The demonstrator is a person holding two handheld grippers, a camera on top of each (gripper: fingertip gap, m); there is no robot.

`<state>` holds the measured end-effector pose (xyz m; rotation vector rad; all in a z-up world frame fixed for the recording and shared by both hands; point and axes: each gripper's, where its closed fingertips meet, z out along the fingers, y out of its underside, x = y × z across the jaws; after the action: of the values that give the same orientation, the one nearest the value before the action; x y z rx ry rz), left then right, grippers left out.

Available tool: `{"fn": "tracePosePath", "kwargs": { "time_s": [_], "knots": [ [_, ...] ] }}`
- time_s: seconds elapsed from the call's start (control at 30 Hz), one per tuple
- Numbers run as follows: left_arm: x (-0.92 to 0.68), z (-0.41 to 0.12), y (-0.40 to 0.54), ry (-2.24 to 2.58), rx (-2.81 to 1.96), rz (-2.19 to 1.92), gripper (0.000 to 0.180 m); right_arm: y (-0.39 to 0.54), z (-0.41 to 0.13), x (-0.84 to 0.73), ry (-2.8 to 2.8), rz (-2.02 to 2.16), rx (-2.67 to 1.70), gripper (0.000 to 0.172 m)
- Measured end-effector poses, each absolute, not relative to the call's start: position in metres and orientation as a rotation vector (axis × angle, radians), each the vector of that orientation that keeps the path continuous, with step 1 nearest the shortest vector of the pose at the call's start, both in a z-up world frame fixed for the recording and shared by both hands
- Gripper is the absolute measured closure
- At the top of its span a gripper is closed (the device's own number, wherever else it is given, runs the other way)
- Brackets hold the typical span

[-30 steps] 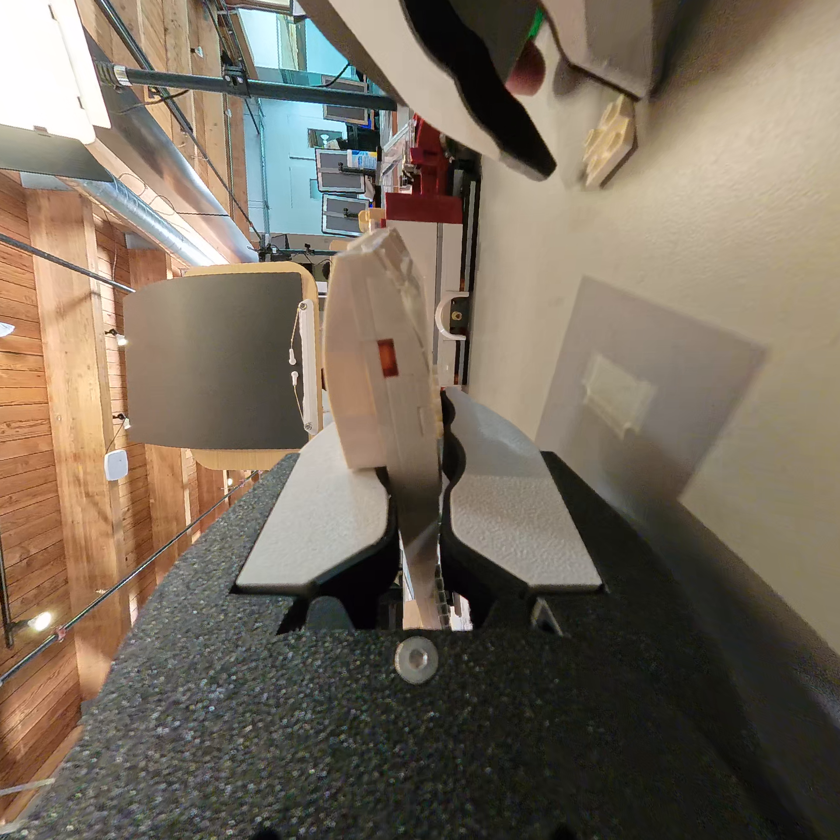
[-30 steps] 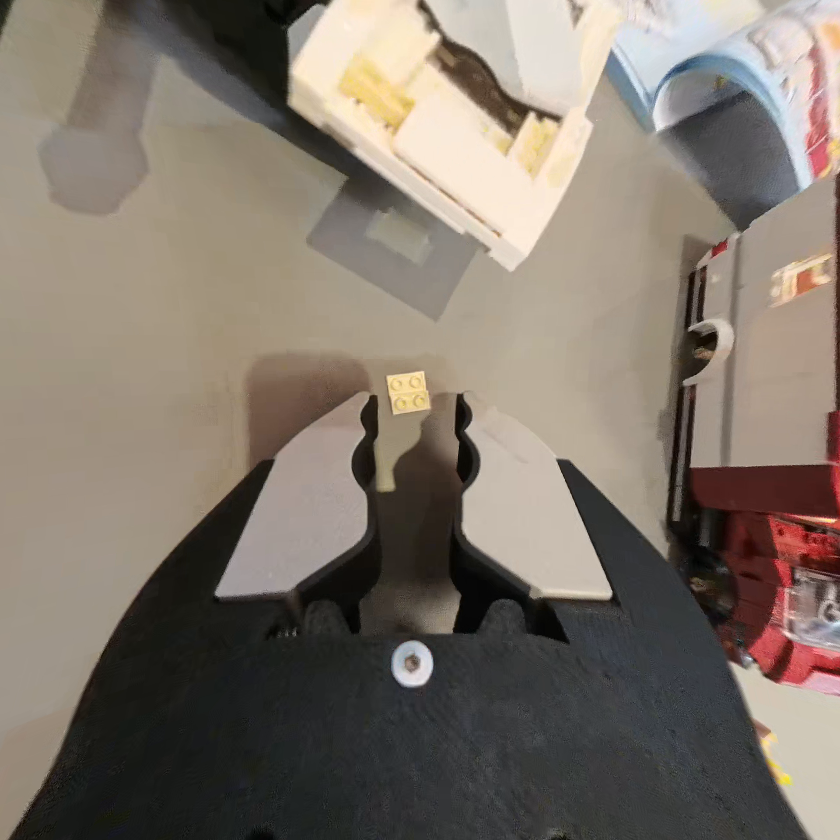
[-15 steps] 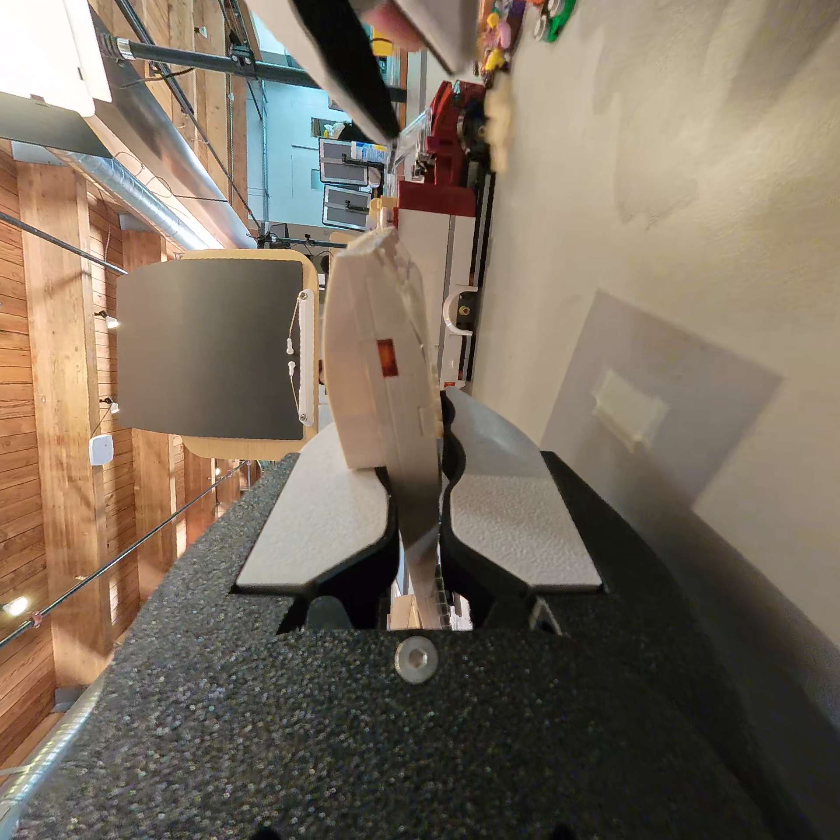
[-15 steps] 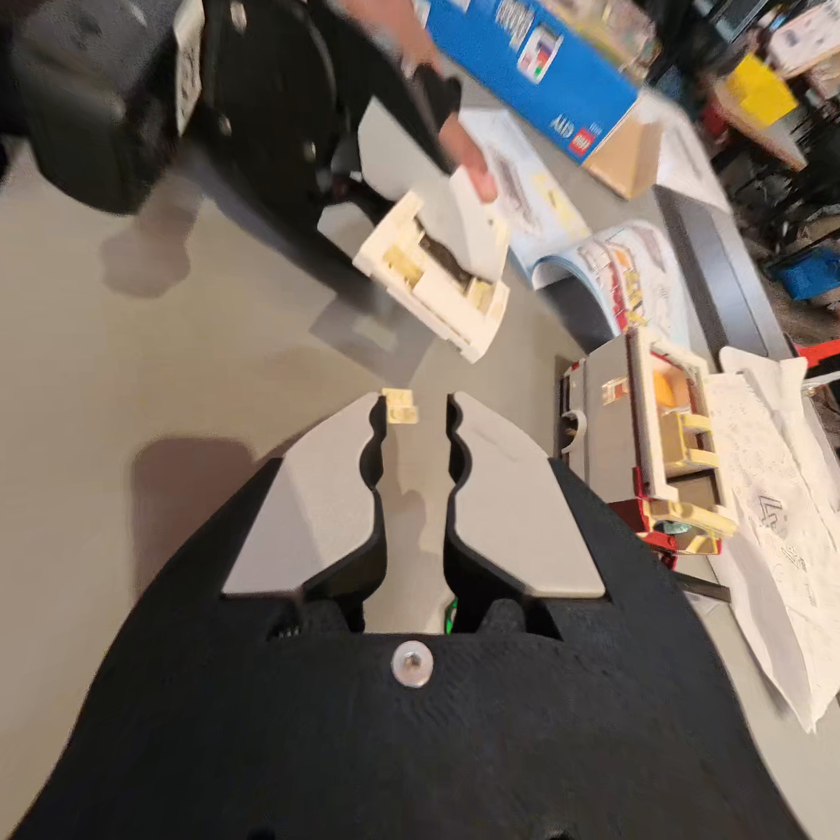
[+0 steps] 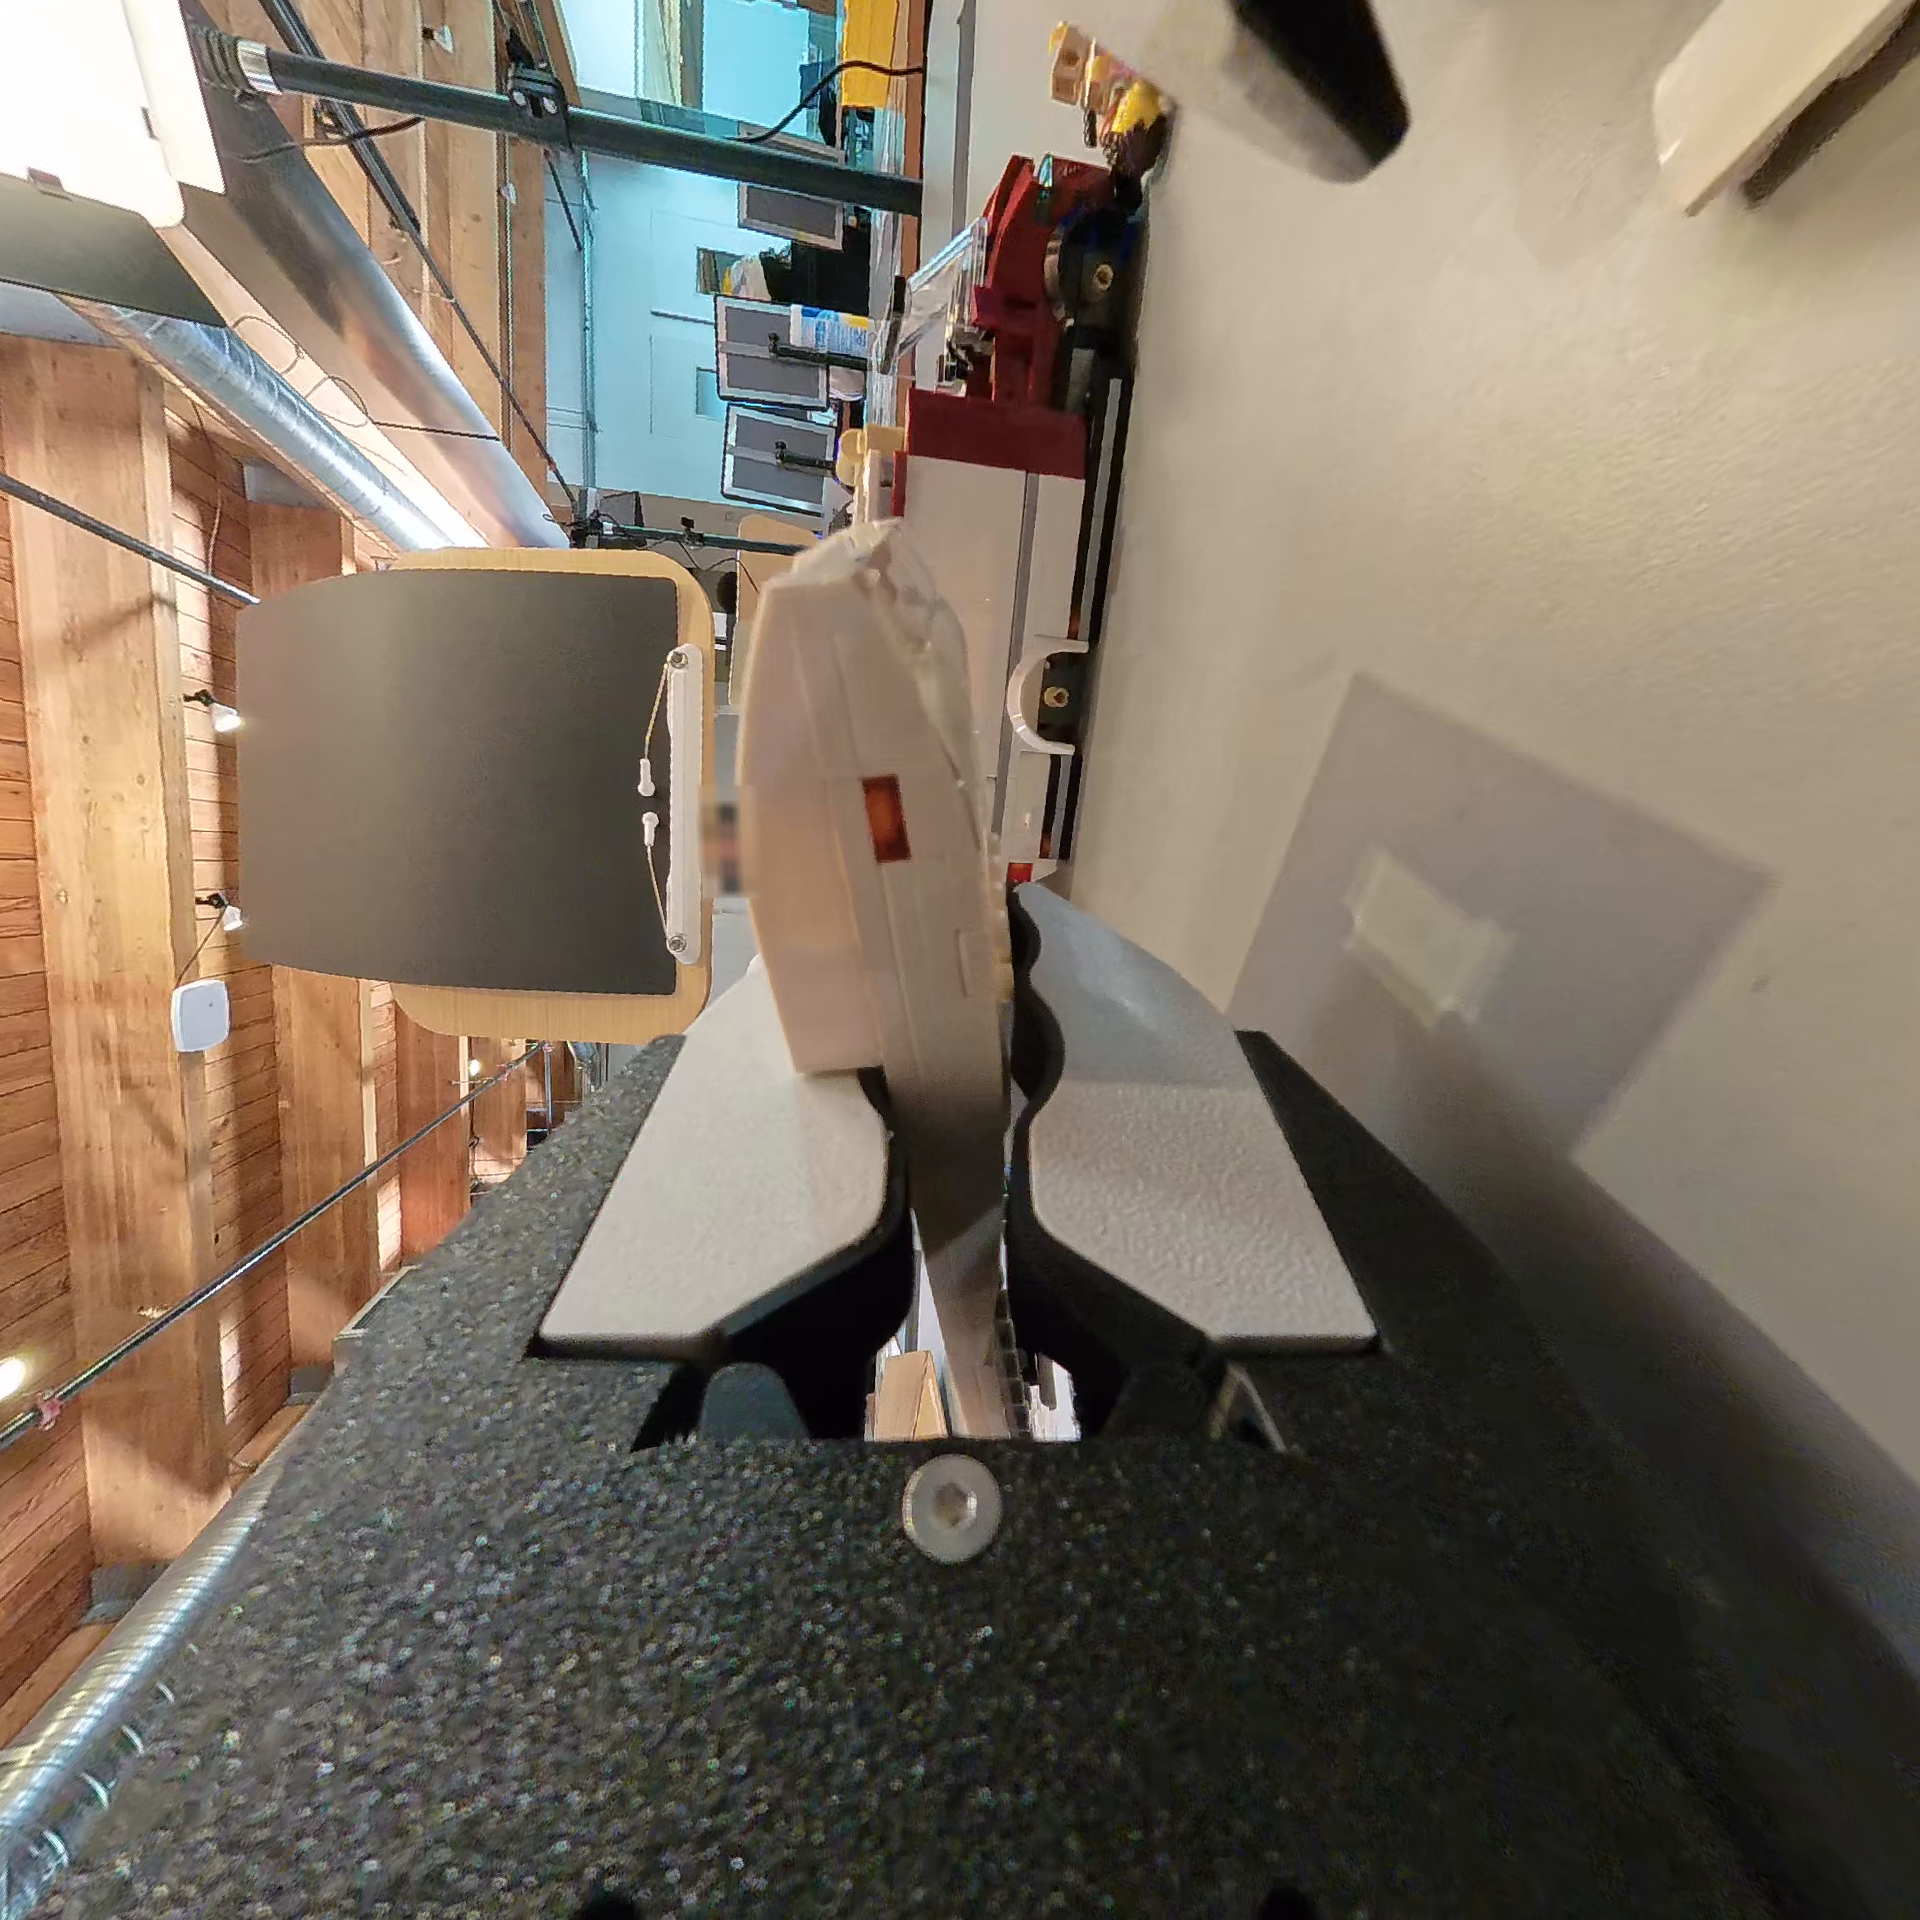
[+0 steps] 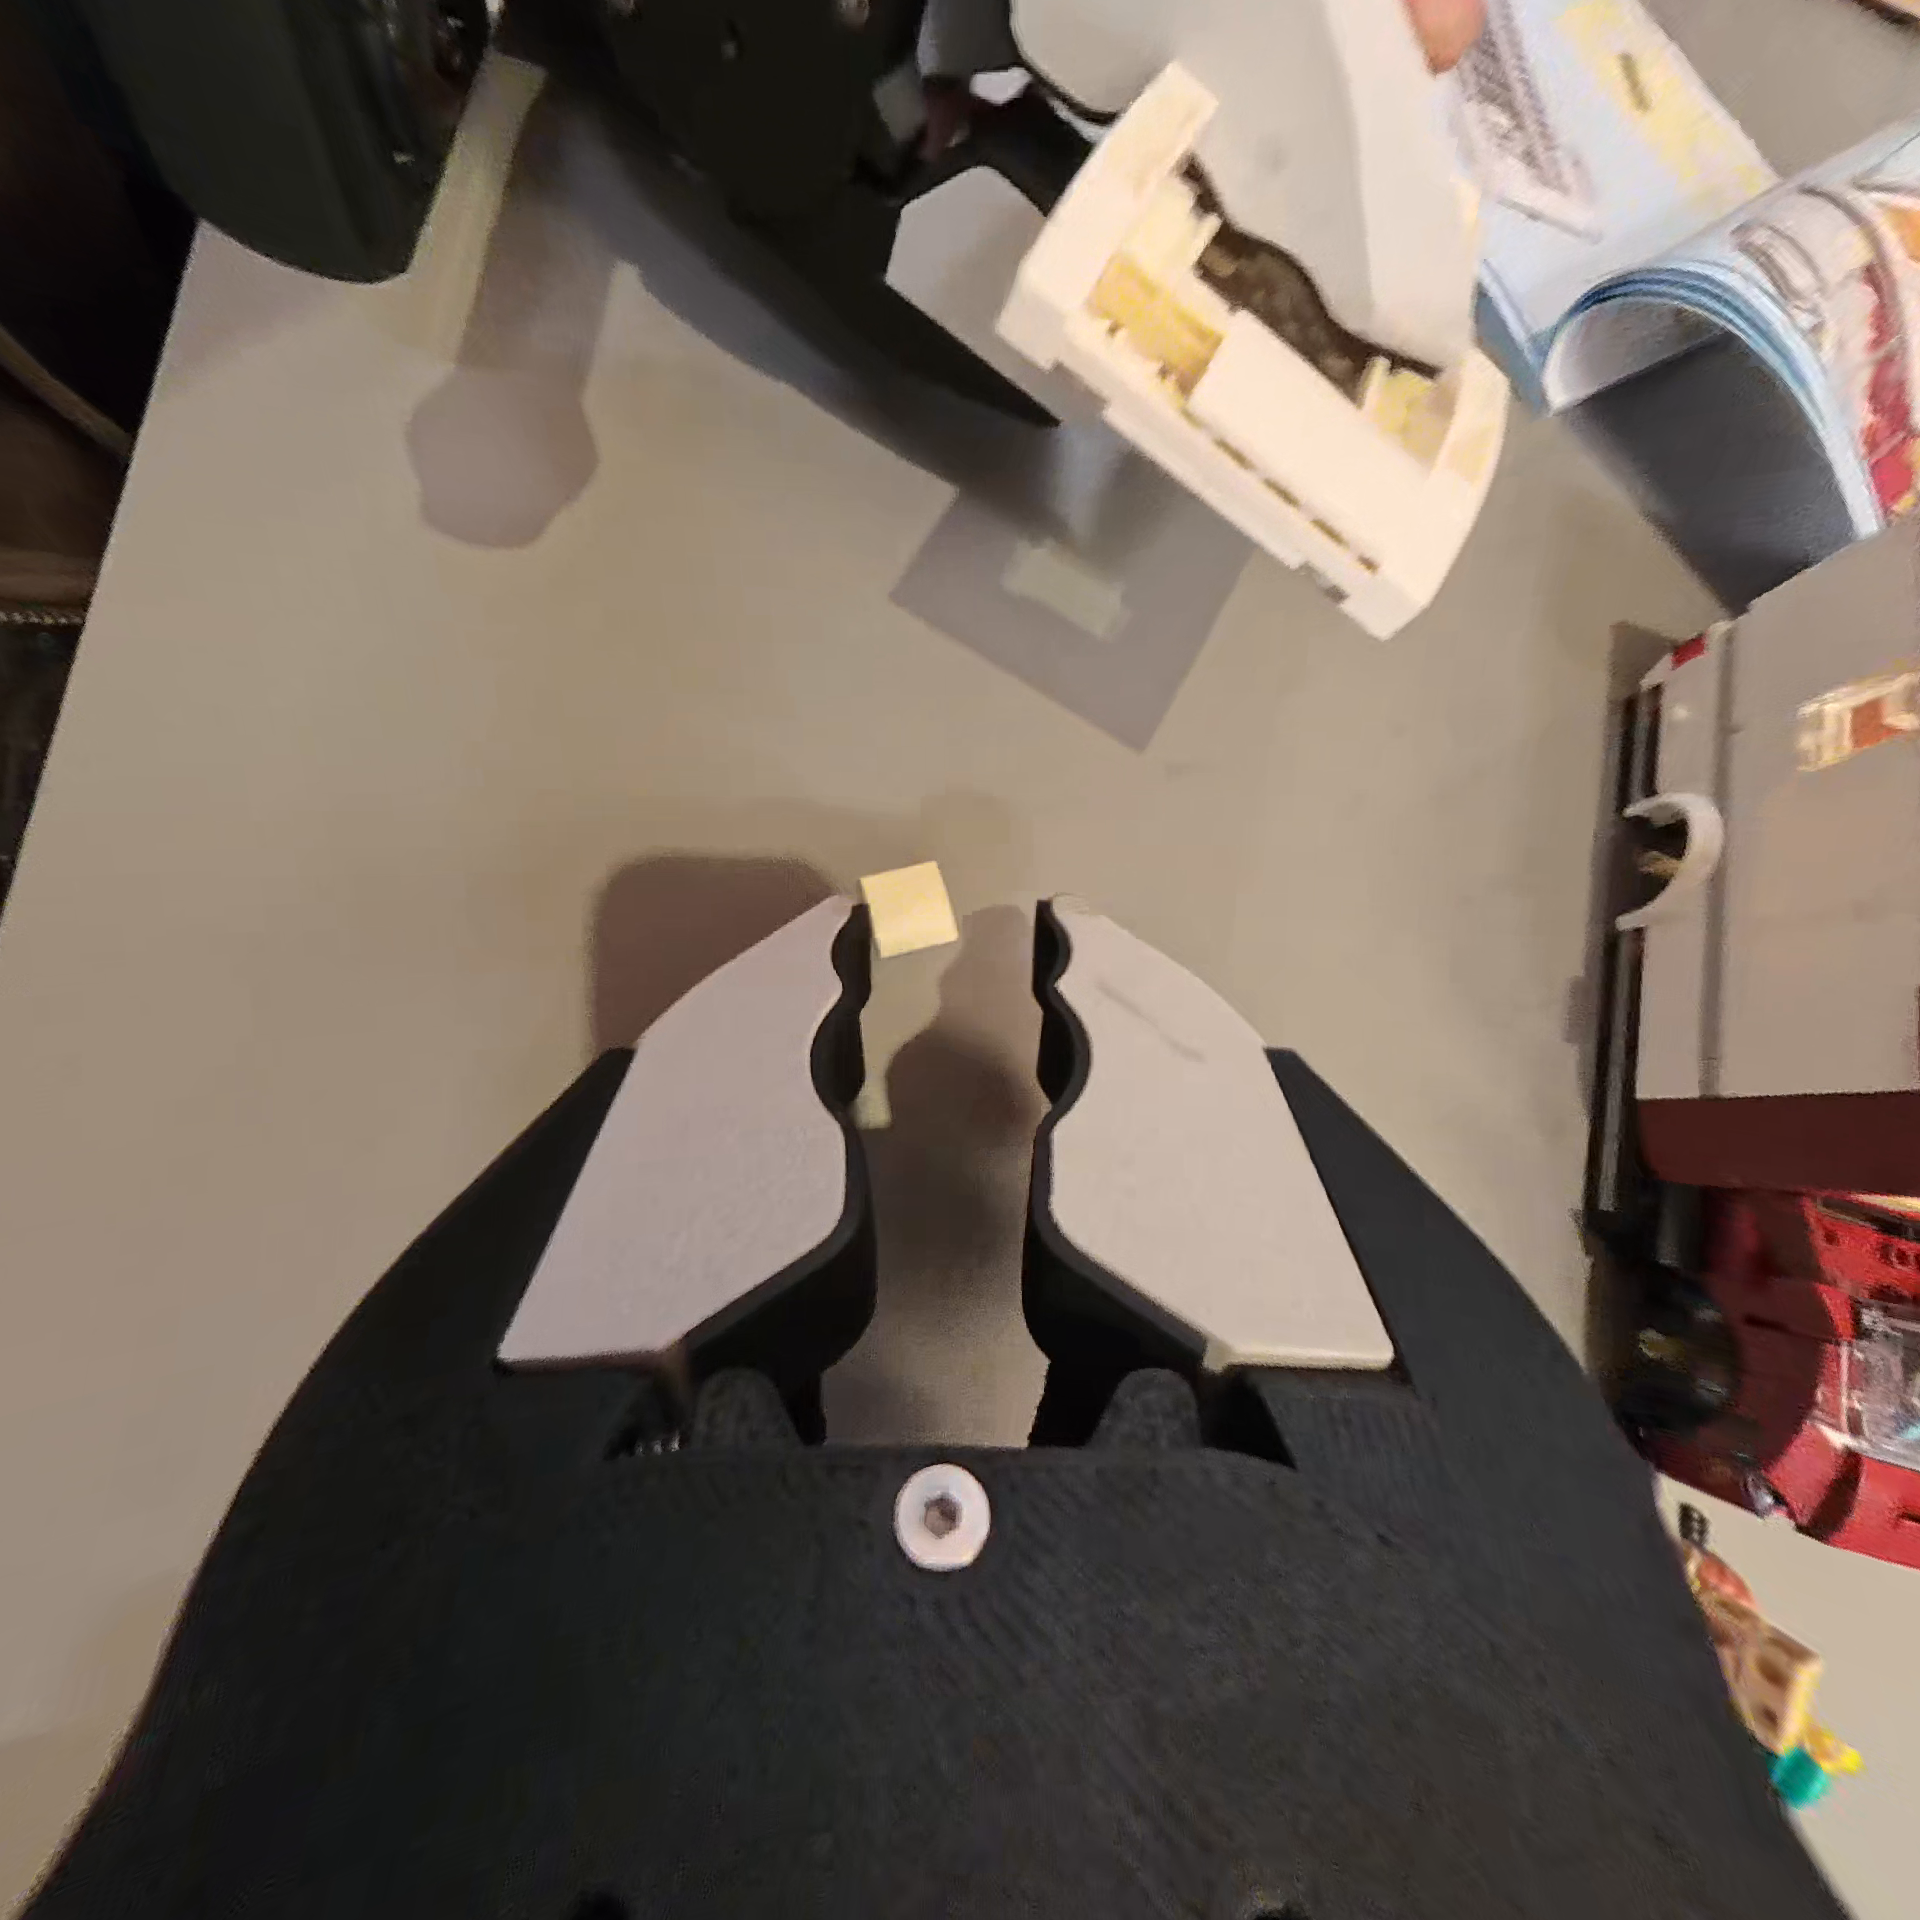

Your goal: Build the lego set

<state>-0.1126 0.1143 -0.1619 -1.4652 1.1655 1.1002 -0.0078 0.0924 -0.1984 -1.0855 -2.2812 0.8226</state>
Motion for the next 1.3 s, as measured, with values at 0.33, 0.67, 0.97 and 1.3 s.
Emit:
{"fn": "tracePosePath", "kwargs": {
  "time_s": [0.33,0.67,0.97,1.3],
  "knots": [
    [-0.111,-0.161,0.114,1.172,-1.459,1.093,0.165,0.104,-0.211,-0.021,-2.243,0.674,-1.068,0.142],
    [-0.112,-0.16,0.114,1.163,-1.461,1.1,0.164,0.122,-0.206,-0.03,-2.115,0.562,-1.217,0.145],
    [-0.111,-0.161,0.115,1.163,-1.463,1.091,0.165,0.117,-0.212,-0.037,-2.107,0.501,-1.222,0.147],
    [-0.114,-0.155,0.115,1.137,-1.462,1.103,0.165,0.12,-0.196,-0.048,-1.836,0.595,-1.495,0.146]
  ]
}}
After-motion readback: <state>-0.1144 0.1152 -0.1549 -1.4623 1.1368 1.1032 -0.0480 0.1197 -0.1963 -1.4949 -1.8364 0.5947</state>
